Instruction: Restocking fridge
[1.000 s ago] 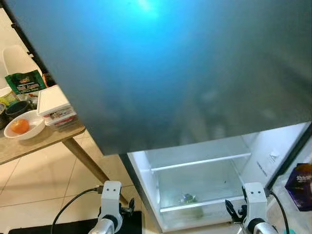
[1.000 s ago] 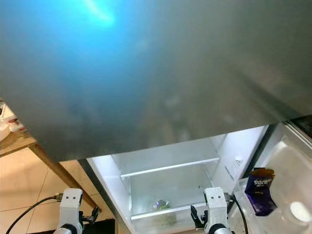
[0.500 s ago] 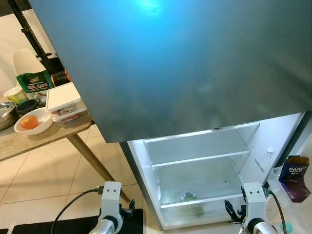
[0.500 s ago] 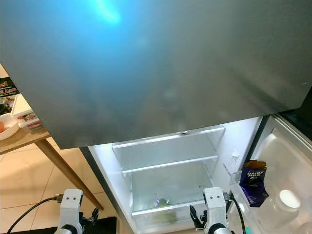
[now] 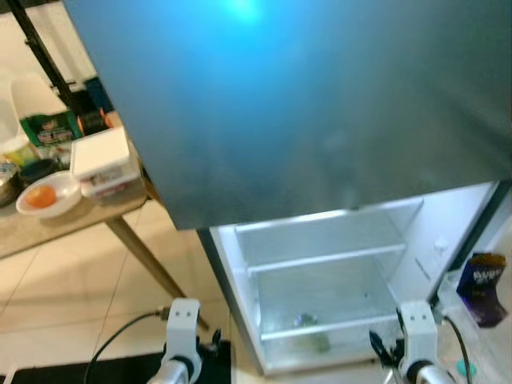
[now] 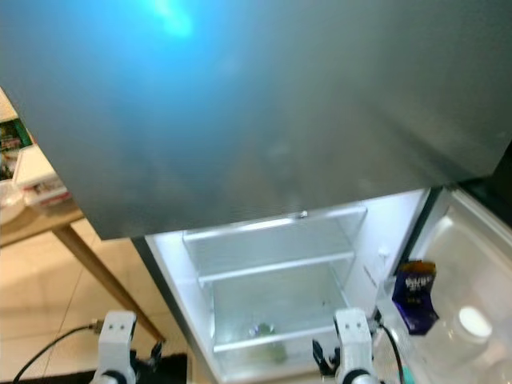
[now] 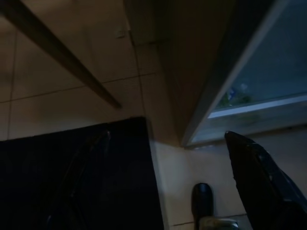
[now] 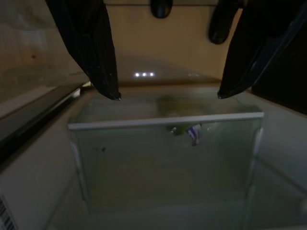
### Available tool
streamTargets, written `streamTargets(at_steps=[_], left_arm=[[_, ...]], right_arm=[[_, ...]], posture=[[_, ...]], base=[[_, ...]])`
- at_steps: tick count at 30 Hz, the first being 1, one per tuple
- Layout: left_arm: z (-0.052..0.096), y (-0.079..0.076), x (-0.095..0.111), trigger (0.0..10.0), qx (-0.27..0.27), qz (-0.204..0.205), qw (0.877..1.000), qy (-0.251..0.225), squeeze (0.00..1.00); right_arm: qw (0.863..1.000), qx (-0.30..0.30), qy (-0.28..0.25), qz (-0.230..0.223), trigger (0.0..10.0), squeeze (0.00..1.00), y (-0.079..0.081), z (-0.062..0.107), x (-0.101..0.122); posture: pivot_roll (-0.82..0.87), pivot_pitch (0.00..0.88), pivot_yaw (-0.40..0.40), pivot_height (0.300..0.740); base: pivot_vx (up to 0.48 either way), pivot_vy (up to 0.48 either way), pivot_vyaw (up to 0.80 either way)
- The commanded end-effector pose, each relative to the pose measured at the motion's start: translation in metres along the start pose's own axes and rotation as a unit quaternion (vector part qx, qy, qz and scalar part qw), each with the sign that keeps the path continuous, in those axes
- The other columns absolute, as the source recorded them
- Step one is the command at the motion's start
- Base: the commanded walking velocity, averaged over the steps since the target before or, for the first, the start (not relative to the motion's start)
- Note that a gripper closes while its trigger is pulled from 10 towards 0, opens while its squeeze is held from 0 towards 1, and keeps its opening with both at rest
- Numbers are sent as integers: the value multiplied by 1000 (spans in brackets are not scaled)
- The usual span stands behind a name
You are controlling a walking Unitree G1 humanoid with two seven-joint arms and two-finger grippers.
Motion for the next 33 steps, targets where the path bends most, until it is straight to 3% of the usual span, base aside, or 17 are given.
streamTargets(at_steps=[1, 33], left_arm=[[2, 6, -7, 10000, 7, 1, 1000, 13, 0], [0, 4, -9, 10000, 2, -2, 1000, 28, 0]], right_arm=[[1000, 1, 6, -4, 10000, 0, 2, 0, -4], [1000, 0, 11, -12, 10000, 0, 4, -1, -5]], posture=[[-80, 82, 88, 740], [-73, 109, 91, 740]], base=[[0, 0, 0], [0, 0, 0]])
Point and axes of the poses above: a point about 5 cm out from each wrist's last joint towards the gripper, its own z axis pointing back from the gripper into the wrist, its own x axis along the axis of the wrist's last joint, y = z × x, the point moved 5 cm from there along -z, pointing out of the wrist towards the gripper, and after that the axes turned 8 degrees about -z, right-handed, at the moved point
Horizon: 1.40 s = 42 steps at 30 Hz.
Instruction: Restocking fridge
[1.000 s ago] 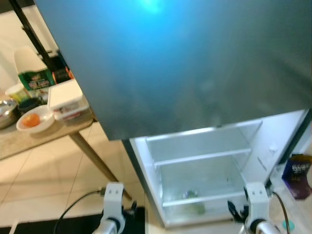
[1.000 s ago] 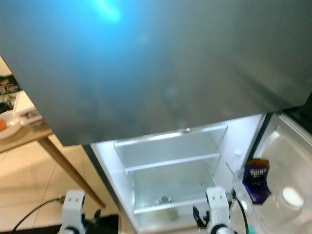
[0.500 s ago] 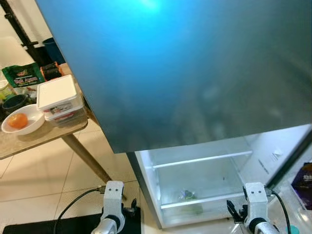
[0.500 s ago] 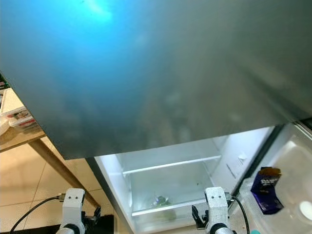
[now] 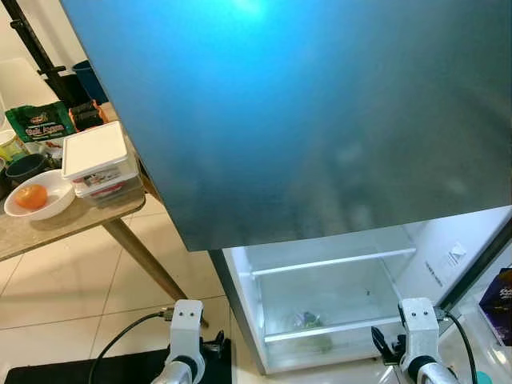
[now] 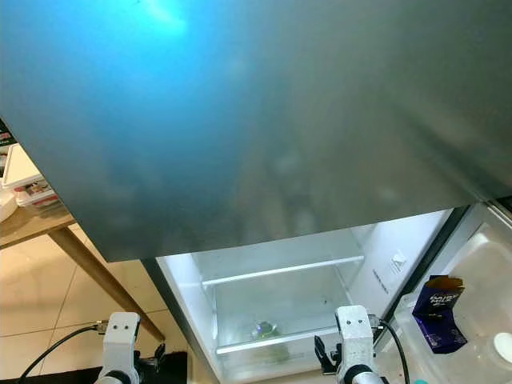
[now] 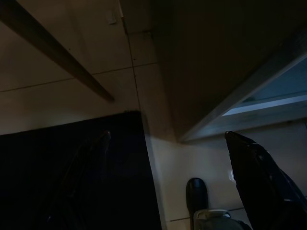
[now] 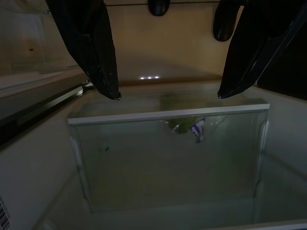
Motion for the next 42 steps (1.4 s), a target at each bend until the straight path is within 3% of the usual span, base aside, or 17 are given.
streamTargets(at_steps=[1, 7, 42], left_arm=[[2, 6, -6, 10000, 4, -4, 1000, 13, 0], [1, 4, -5, 10000, -2, -6, 1000, 15, 0], [0, 2, -6, 10000, -11, -7, 1000, 19, 0]], right_arm=[[1000, -1, 13, -9, 10000, 0, 2, 1, -8], [1000, -7, 8, -8, 10000, 0, -1, 1, -5], [1000, -8, 5, -4, 10000, 0, -3, 3, -5]], posture=[[-73, 109, 91, 740], [-76, 111, 92, 740], [-91, 96, 99, 740]], base=[[0, 0, 0], [0, 0, 0], [-277, 0, 0]])
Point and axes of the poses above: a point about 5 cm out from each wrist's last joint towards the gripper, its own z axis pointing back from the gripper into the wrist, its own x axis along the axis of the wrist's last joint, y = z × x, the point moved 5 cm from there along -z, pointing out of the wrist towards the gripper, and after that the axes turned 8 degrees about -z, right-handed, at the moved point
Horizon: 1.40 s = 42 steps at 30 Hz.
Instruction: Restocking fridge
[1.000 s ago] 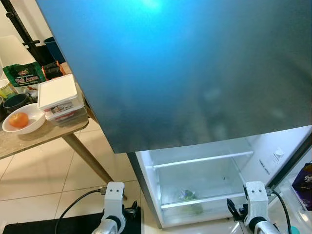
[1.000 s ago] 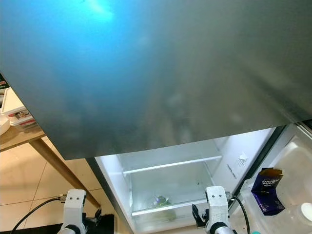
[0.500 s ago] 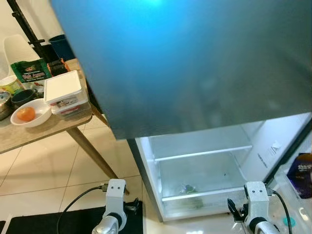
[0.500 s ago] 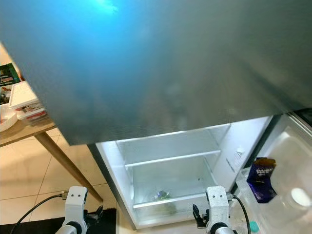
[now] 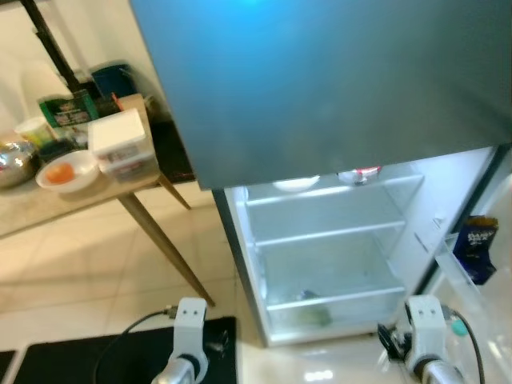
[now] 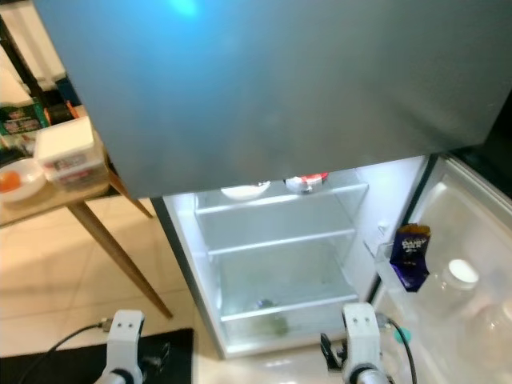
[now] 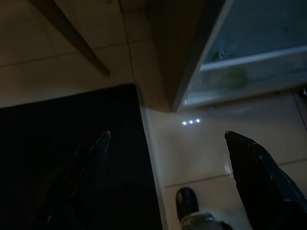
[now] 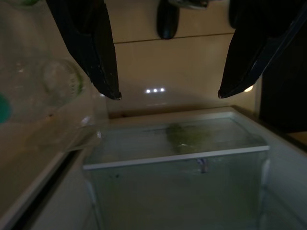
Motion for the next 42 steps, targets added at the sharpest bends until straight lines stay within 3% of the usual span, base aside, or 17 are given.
streamTargets(at_steps=[1, 42], left_arm=[[4, 5, -11, 10000, 4, -5, 1000, 17, 0], [2, 4, -12, 10000, -2, -9, 1000, 26, 0]], right_arm=[[1000, 2, 8, 0, 10000, 0, 1, 2, -5], [1000, -1, 21, 15, 10000, 0, 1, 2, -10]], posture=[[-92, 97, 99, 740], [-95, 94, 103, 740]], base=[[-274, 0, 0], [-233, 0, 0]])
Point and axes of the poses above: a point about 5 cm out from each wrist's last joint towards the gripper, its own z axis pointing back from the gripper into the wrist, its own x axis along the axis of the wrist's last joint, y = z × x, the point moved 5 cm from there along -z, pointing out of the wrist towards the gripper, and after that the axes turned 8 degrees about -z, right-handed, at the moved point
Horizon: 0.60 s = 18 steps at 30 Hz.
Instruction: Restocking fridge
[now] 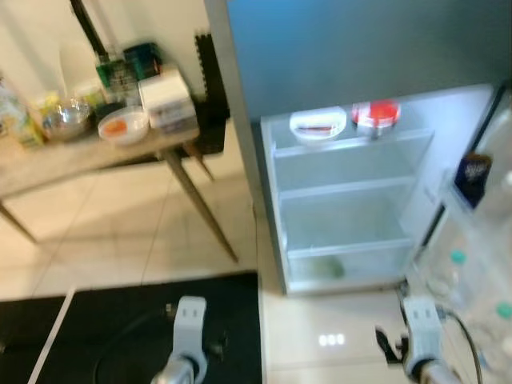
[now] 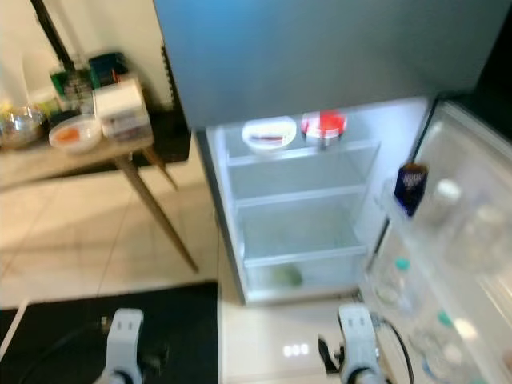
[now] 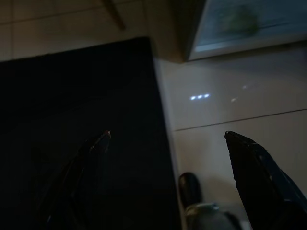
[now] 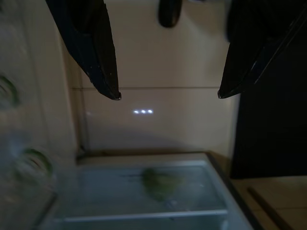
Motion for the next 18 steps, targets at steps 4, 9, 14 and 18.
streamTargets(at_steps=[4, 9, 14, 18], left_arm=[[4, 3, -12, 10000, 0, -5, 1000, 24, 0], [2, -2, -11, 10000, -10, -3, 1000, 25, 0], [0, -5, -8, 10000, -12, -10, 1000, 21, 0], [-1, -6, -6, 10000, -12, -8, 1000, 20, 0]], right_arm=[[1000, 3, 15, -5, 10000, 0, 5, 1, -10], [1000, -7, 21, -14, 10000, 0, 3, 3, -14], [999, -15, 28, -19, 10000, 0, 1, 3, -17], [999, -17, 29, -20, 10000, 0, 1, 3, -16]], posture=[[-96, 94, 106, 740], [-98, 98, 111, 740], [-99, 103, 114, 740], [-98, 104, 114, 740]], base=[[0, 0, 0], [0, 0, 0], [0, 0, -160], [0, 0, -800]])
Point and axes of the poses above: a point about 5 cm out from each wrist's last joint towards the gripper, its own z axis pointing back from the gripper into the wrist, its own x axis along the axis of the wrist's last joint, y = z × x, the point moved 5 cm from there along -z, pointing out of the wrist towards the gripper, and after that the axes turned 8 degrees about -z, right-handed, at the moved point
